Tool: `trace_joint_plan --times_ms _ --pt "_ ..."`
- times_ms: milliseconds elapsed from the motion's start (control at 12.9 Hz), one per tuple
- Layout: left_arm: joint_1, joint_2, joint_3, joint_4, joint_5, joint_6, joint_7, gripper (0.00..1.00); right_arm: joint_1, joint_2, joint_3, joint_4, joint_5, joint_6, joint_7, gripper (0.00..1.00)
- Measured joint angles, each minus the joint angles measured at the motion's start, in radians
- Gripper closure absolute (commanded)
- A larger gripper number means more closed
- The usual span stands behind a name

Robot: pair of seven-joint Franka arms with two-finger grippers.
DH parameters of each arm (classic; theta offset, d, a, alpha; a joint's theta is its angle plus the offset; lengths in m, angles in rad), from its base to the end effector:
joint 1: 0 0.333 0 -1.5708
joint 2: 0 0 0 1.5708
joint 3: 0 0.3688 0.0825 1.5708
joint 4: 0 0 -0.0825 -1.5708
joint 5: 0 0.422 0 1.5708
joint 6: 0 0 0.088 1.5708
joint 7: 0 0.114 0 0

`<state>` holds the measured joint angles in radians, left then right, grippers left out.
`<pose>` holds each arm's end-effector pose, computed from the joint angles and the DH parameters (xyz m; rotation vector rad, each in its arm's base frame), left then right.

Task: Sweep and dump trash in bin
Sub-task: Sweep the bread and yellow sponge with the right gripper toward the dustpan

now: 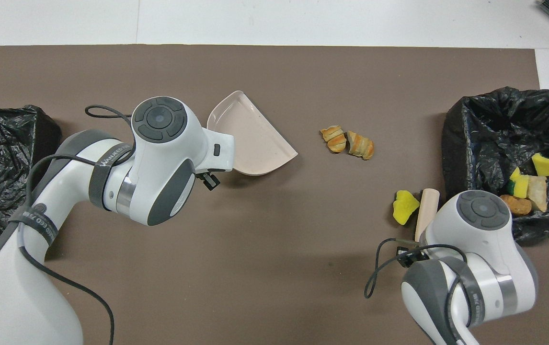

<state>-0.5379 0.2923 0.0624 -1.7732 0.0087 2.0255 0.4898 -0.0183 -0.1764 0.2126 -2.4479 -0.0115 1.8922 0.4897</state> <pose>0.6026 -0.3134 0.4176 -2.7551 1.4546 0.0618 0.4240 0.0822 0.3614 2.8932 -0.4373 -0.5121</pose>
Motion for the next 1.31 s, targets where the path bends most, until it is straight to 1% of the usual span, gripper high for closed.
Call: trace_joint_plan --times_ms 155,232,464,696,773,1005,1083,1160,1315 --pt "0.003 0.0 0.0 -0.001 0.0 0.0 0.167 1.0 0.018 0.047 0.008 -0.002 -0.034 0.074 -0.012 1.0" --pt "0.006 0.0 0.0 -0.002 0.0 0.0 0.202 1.0 0.032 0.083 0.012 0.028 -0.048 0.088 -0.012 1.0" --pt "0.02 0.0 0.001 -0.013 0.005 0.0 0.249 1.0 0.074 0.185 0.014 0.17 -0.054 0.083 -0.015 1.0" --pt "0.021 -0.001 -0.001 -0.038 0.006 0.017 0.268 1.0 0.108 0.244 0.015 0.259 -0.054 0.075 -0.091 1.0" --pt "0.021 -0.002 0.0 -0.045 0.006 0.027 0.269 1.0 0.115 0.263 0.015 0.294 -0.055 0.063 -0.115 1.0" --pt "0.021 -0.006 -0.001 -0.055 0.006 0.039 0.269 1.0 0.115 0.328 0.013 0.471 -0.075 -0.072 -0.157 1.0" --pt "0.021 -0.008 -0.004 -0.06 0.006 0.041 0.269 1.0 0.112 0.342 0.011 0.517 -0.094 -0.1 -0.16 1.0" --pt "0.02 -0.013 -0.006 -0.067 0.006 0.042 0.269 1.0 0.105 0.35 0.01 0.543 -0.115 -0.113 -0.161 1.0" --pt "0.019 -0.023 -0.01 -0.081 0.006 0.043 0.269 1.0 0.087 0.361 0.009 0.549 -0.155 -0.116 -0.161 1.0"
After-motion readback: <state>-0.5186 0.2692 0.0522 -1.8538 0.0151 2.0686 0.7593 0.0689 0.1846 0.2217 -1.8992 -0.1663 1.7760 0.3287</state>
